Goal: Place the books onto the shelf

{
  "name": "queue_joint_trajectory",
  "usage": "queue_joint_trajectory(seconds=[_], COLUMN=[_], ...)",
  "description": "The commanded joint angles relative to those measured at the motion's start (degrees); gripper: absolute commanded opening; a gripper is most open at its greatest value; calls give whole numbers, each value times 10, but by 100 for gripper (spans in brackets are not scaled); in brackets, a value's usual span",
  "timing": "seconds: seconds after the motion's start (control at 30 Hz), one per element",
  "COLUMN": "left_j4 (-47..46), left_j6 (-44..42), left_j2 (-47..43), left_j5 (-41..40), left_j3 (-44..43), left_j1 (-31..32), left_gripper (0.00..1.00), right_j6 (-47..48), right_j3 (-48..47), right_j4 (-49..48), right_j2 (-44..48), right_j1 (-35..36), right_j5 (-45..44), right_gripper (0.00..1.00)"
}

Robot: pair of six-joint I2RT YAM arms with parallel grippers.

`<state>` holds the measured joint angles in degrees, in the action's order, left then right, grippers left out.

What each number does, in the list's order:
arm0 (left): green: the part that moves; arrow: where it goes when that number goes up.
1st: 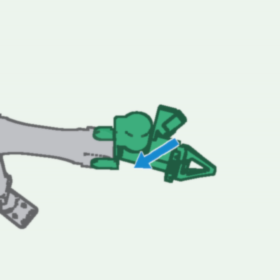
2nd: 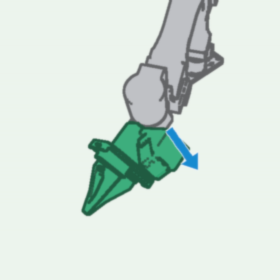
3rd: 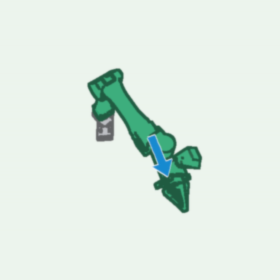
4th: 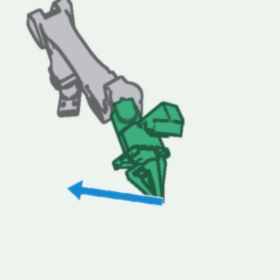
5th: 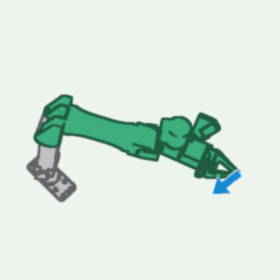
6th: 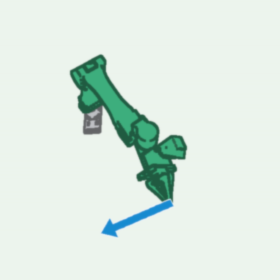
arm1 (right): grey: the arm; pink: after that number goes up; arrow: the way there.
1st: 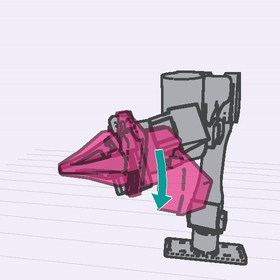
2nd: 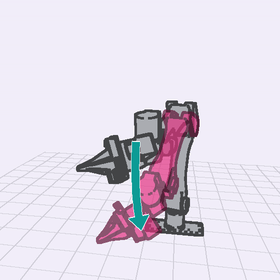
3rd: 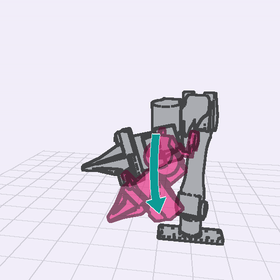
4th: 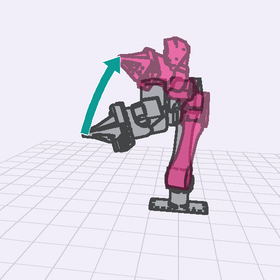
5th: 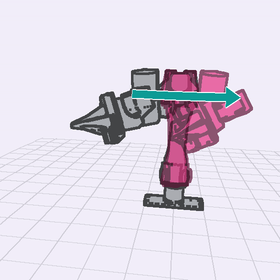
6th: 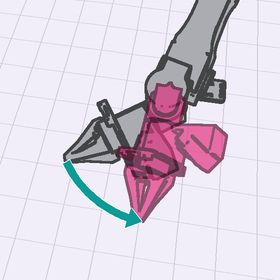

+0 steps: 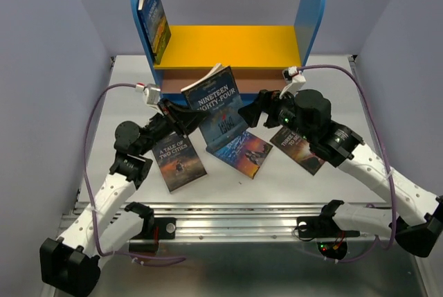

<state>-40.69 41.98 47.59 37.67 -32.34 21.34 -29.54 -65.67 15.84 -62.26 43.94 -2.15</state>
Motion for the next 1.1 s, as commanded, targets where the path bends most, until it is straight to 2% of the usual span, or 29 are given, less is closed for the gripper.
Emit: queue_joint_trajectory(seconds=[0.0,0.2,0.27,0.43,0.53,0.6,0.73,0.87,1.07], left_j4=[15,40,56,86,104,101,99,99,98], left_j6=[-118,-184,-244,-369,-401,-428,-472,-502,-509], left_j2=[-40,-6,12,106,163,201,266,329,363], left_j5=[-125,-214,-259,-320,-347,-393,-486,-517,-536], left_j3=[-102,-192,-226,-356,-424,-456,-499,-540,-543], left_j1=[5,21,38,56,56,55,53,48,24], left_gripper=[0,0,0,0,0,0,0,0,0], right_j6=[4,-2,0,2,5,10,24,34,45], right_j3=[-20,12,21,35,33,29,16,8,-8], right_j4=[31,46,46,46,46,46,48,48,48], right_j2=[27,78,89,97,91,87,69,52,39], right_j1=[0,0,0,0,0,0,0,0,0], right_j5=[-151,-234,-251,-252,-253,-258,-254,-255,-250], right_gripper=[100,100,100,100,100,100,100,100,100])
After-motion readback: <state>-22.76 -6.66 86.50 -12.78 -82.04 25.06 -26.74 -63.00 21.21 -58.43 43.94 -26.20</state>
